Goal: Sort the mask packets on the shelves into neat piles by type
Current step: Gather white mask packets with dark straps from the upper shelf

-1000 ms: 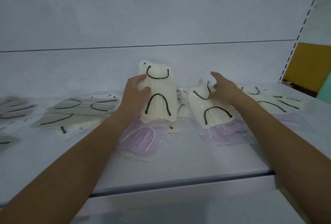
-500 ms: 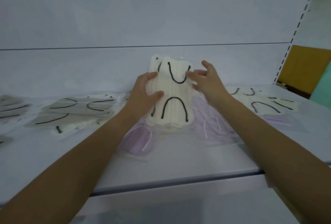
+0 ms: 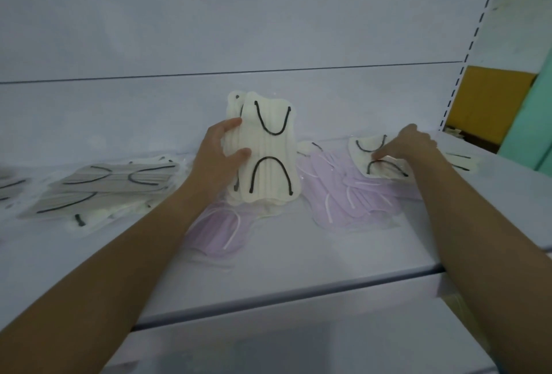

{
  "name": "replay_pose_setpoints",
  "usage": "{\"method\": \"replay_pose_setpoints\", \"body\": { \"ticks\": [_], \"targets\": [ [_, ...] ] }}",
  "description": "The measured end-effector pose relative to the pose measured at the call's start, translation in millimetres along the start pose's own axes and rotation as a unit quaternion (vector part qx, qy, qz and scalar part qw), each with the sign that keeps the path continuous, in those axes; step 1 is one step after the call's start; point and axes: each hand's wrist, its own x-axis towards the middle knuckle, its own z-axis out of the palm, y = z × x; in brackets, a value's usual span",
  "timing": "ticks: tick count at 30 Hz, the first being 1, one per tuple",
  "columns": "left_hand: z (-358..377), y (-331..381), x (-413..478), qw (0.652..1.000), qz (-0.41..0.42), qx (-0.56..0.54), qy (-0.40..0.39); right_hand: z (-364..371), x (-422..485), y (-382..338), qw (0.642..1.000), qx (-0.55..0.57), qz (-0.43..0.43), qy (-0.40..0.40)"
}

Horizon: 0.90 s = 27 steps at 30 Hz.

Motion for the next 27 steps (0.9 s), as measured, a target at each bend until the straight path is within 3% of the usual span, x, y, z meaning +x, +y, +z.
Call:
{"method": "replay_pose_setpoints", "body": {
  "ticks": [3,7,9,11,14,15,17,21,25,27],
  "targets": [
    [2.3,2.2,-0.8,1.0,0.005,-0.02,0.003,-4.7,-2.6,-1.6,0.998,0.065,-0.012,-0.023],
    [7.3,16.1,-1.4,0.993,-0.017,-0.112,0.041,-14.2,-10.6,0.2,0.973,0.202,-0.097,0.054],
    [10.9,25.6,2.8,0.986,-0.031,-0.155,0.06,-22.5,-16.2,-3.0,0.923,0.341,-0.149,0.093],
    [17.1,34.4,7.6,0.99,-0.028,-0.12,0.075,-32.3,-25.9,-10.4,0.851,0.49,-0.168,0.088],
    [31.7,43.9,19.1,0.992,-0.063,-0.086,0.066,-35.2,-35.3,-21.7,0.718,0.676,-0.159,-0.049],
    [37.9,49.3,20.9,0.99,-0.087,-0.1,0.054,-31.4,-38.2,-26.3,0.69,0.698,-0.161,-0.099],
    [53.3,60.7,19.5,0.982,-0.137,-0.127,0.024,-19.7,-47.0,-37.2,0.7,0.676,-0.173,-0.15],
    [85.0,58.8,10.0,0.979,-0.124,-0.159,-0.004,10.7,-59.0,-49.7,0.828,0.5,-0.223,-0.12],
    [82.1,44.2,12.8,0.996,-0.068,-0.057,0.027,19.3,-50.7,-51.7,0.828,0.502,-0.214,-0.125],
    [72.6,39.9,15.4,0.995,-0.063,-0.064,0.039,9.5,-32.7,-47.8,0.86,0.454,-0.22,-0.073]
  ]
}}
